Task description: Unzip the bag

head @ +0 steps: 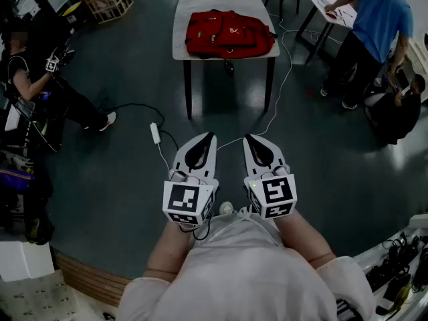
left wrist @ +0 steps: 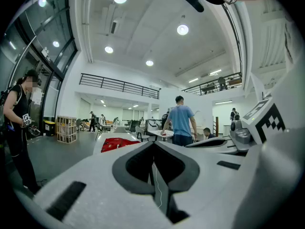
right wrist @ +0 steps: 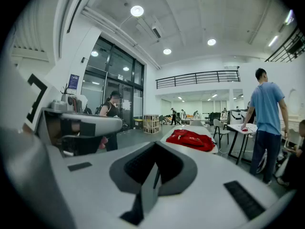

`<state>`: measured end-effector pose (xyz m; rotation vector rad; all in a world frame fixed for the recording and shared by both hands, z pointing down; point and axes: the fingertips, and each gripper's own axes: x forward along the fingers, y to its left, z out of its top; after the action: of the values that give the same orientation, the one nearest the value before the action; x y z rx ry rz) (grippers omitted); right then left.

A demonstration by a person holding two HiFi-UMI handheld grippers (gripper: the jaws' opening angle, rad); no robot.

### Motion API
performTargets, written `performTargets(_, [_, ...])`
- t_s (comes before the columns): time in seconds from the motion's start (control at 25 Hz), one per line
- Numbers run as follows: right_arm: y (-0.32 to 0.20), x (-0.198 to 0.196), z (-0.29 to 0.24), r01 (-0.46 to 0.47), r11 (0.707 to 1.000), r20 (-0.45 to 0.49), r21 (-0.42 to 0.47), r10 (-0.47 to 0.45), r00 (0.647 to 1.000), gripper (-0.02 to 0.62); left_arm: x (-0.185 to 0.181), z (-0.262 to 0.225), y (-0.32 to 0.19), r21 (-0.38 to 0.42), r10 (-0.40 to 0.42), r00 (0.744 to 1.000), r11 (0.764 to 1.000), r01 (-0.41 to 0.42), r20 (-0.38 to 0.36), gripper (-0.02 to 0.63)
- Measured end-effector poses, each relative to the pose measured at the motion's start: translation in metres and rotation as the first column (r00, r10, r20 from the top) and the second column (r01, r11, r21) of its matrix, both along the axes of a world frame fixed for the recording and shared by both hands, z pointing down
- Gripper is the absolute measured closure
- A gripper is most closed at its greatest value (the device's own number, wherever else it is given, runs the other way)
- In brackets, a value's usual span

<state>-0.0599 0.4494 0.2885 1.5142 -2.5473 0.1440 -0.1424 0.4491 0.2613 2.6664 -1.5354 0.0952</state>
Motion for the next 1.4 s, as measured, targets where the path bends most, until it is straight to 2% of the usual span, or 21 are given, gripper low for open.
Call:
performTargets(0.44, [-0.02,-0.001,0.004,-0.007,0.999,0.008,-0.035,0.008,1.0,0.568,-0.002,0.003,-0.018,-0.017,0.006,1.0,1.0,-0.006,0.017,0.586])
performTargets(0.64, [-0.036,0.001,0.004,-0.037,0.998,0.089,-0.058,0.042,0.995,0.568,-0.008,0.004,-0.032,-0.024,-0.005,1.0,1.0,0.005,0.001,0.586])
performTargets(0.92, [-0.061,0.008,0.026,-0.05,0.99,0.085,-0.131,0.062,0.994,0.567,-0.013,0.024,-0.059,-0.094,-0.031,0.999,0.995,0.027,-0.038,0.586])
performTargets(1.16, [-0.116,0.012,0.05,-0.045,0.983,0.092,-0.175,0.061,0.994,0.567,-0.016,0.048,-0.109,-0.144,-0.056,0.998,0.988,0.05,-0.041,0.586])
performTargets(1.4, [-0.199,0.018,0.067,-0.025,0.975,0.073,-0.221,0.042,0.996,0.566,-0.017,0.06,-0.184,-0.17,-0.104,0.994,0.981,0.099,-0.023,0.586])
